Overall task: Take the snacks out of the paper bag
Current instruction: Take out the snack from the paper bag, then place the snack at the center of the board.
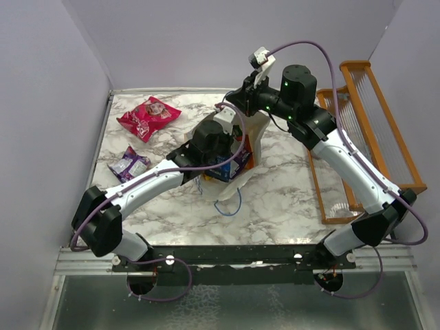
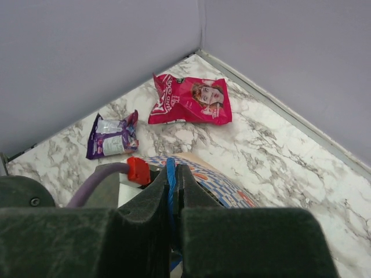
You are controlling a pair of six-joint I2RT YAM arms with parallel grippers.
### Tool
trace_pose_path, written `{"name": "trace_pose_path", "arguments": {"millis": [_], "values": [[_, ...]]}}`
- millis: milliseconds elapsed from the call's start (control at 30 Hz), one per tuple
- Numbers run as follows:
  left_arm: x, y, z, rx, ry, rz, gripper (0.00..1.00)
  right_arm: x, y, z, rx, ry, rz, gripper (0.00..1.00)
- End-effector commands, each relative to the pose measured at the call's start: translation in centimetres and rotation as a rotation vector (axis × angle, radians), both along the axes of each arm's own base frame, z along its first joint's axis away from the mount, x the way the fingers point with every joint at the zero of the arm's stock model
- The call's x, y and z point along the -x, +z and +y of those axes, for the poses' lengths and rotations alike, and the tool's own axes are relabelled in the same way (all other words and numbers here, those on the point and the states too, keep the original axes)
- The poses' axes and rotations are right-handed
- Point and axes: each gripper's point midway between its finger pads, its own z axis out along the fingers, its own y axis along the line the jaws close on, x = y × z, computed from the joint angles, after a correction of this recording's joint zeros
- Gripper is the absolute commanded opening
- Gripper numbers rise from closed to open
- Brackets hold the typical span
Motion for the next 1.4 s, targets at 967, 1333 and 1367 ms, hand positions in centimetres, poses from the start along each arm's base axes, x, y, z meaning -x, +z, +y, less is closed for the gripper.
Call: {"name": "trace_pose_path", "arguments": {"millis": [967, 1333, 1367], "values": [[6.7, 21.6, 1.6, 0.334, -0.186, -0.2, 0.0, -9.9, -2.8, -9.1, 0.059, -0.427, 0.122, 0.02], [3.1, 29.4, 7.2, 0.273, 0.055, -0.403, 0.0, -7.9, -2.1, -9.3, 0.031, -0.368, 0.115, 0.02], [2.8, 30.1, 7.8, 0.243, 0.072, -0.427, 0.0, -7.6, -2.1, -9.4, 0.027, -0.365, 0.112, 0.02]]}}
